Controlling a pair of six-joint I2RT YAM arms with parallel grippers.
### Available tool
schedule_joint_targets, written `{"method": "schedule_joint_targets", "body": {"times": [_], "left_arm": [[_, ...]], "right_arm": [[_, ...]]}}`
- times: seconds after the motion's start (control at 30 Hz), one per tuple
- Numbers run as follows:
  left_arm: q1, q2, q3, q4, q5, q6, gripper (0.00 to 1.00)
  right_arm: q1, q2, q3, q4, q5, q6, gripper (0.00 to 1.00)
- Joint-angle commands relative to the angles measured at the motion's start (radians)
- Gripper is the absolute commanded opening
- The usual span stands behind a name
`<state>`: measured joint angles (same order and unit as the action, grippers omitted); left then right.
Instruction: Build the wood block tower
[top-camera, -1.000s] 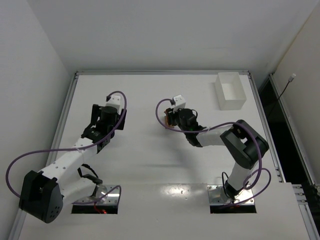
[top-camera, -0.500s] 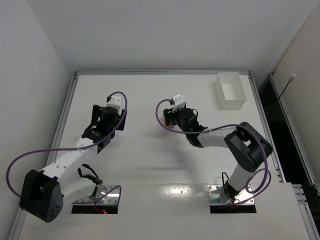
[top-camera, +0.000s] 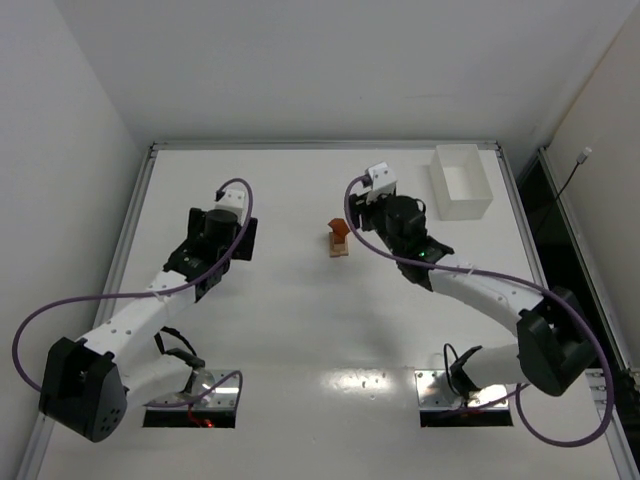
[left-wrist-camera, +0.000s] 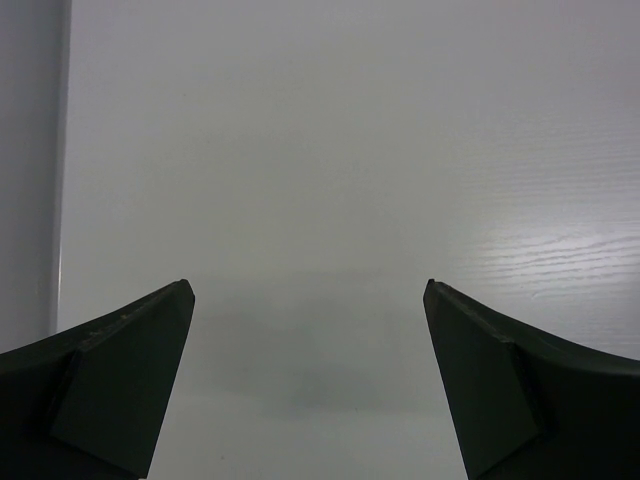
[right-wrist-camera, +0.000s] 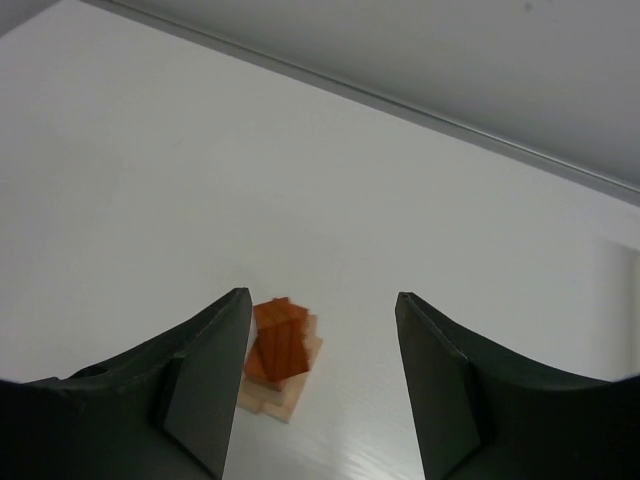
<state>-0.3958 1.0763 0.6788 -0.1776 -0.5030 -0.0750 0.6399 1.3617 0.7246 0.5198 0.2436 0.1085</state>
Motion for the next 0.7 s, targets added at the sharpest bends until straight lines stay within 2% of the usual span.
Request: {"method": "schedule_joint_targets", "body": {"times": [0.0,0.1,0.3,0.43,0.67], "left_arm": [[-0.009,0.026,0.131,-0.078,0.072,-0.084,0.99],[-0.009,0.111,0.200,-0.177,0.142,-0.121,0.99],[0.000,0.296,0.335,-0.244,0.101,-0.135,0.99],[0.025,0.355,0.370,-0.244,0.126,-0.144,0.99],[0.080,0.418,0.380,-0.212,0.135,-0.163,0.99]], "right_arm": [[-0.075,-0.042,0.136,-0.297,0.049,-0.038,0.56],[-0.123,-0.073,0.168,-0.470,0.049,-0.088,0.56],[-0.339,-0.119,0.203,-0.728,-0.033,-0.101,0.58],[-0.503,-0.157,0.188,-0.790,-0.160,-0.101,0.60],[-0.622,-0.190,0.084,-0.790,-0.231,-0.139,0.60]]}}
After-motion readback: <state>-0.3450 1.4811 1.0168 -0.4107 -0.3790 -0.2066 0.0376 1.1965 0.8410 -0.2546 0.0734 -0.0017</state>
